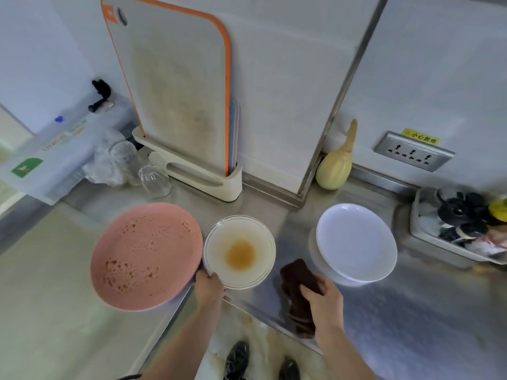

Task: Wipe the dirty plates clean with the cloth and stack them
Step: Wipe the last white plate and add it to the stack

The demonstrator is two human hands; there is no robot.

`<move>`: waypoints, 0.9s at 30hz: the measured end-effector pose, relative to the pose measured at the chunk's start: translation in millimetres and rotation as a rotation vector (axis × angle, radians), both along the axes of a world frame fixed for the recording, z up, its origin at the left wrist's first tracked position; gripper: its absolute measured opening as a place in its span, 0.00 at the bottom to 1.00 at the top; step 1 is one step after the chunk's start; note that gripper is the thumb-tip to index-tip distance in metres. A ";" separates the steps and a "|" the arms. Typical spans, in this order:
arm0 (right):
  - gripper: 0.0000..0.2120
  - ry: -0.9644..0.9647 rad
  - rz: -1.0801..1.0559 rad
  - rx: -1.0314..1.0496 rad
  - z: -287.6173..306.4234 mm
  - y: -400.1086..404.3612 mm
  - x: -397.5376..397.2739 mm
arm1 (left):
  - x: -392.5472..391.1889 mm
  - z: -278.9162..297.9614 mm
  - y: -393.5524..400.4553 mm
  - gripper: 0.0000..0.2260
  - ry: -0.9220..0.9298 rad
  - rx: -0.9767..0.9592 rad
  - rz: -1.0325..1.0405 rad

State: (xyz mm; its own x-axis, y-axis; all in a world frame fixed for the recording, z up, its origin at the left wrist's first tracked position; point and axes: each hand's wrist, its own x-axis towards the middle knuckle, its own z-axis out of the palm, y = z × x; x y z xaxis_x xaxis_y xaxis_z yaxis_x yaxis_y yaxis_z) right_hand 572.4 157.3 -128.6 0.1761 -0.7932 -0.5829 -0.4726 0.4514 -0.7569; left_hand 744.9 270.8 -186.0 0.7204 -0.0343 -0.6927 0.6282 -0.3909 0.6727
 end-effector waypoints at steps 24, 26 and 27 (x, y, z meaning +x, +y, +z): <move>0.23 0.237 0.718 -1.128 33.0 17.9 39.9 | -39.1 97.3 -50.7 0.04 -0.401 -0.268 -0.299; 0.20 0.234 0.886 -1.224 31.7 22.5 27.1 | -38.3 96.6 -52.0 0.05 -0.387 -0.290 -0.301; 0.21 0.268 0.961 -1.286 30.1 21.0 18.9 | -37.5 96.7 -51.7 0.05 -0.379 -0.286 -0.307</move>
State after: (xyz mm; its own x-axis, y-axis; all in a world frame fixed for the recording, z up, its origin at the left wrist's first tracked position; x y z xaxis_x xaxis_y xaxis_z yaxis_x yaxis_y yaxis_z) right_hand 591.3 178.3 -98.6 0.8743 -0.4181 0.2467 -0.3647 -0.9011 -0.2346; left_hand 707.5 219.1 -89.3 0.8441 -0.4302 -0.3199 0.2084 -0.2865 0.9352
